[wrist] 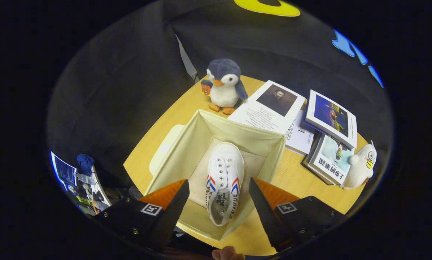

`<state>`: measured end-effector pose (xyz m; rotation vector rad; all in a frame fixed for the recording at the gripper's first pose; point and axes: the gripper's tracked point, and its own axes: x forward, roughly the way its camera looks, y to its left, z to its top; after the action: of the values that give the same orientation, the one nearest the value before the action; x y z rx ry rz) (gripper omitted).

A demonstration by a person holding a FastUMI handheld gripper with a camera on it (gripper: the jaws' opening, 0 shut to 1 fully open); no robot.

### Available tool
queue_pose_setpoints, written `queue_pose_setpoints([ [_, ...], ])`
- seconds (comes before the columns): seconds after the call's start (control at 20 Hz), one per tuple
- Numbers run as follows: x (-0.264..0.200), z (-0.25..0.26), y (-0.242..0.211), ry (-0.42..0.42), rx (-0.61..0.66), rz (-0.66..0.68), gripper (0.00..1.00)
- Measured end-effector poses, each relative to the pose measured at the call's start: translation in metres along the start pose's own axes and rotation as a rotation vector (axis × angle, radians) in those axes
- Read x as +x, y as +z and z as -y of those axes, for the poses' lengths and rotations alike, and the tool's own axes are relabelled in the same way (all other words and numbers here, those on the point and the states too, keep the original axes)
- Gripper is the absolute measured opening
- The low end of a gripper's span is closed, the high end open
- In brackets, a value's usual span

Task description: Open the storage box then place both shoes into the box .Put the left shoe in first, then the right shoe, with the right side of both shoes facing outward in a uniform manner.

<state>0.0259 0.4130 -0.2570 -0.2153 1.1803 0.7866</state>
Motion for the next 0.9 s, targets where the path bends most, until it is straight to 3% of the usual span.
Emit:
queue_pose_setpoints([
  [0.15,-0.023,0.011,0.007,0.014,0.052,0.079,0.99],
  [0.3,-0.057,0.034,0.011,-0.031,0.066,0.221,0.99],
  [0.45,-0.104,0.070,0.013,-0.140,0.079,0.403,0.99],
  [0.6,-0.170,0.103,0.015,-0.241,0.109,0.665,0.99],
  [0.9,-0.272,0.143,-0.012,-0.459,0.052,1.084,0.99],
])
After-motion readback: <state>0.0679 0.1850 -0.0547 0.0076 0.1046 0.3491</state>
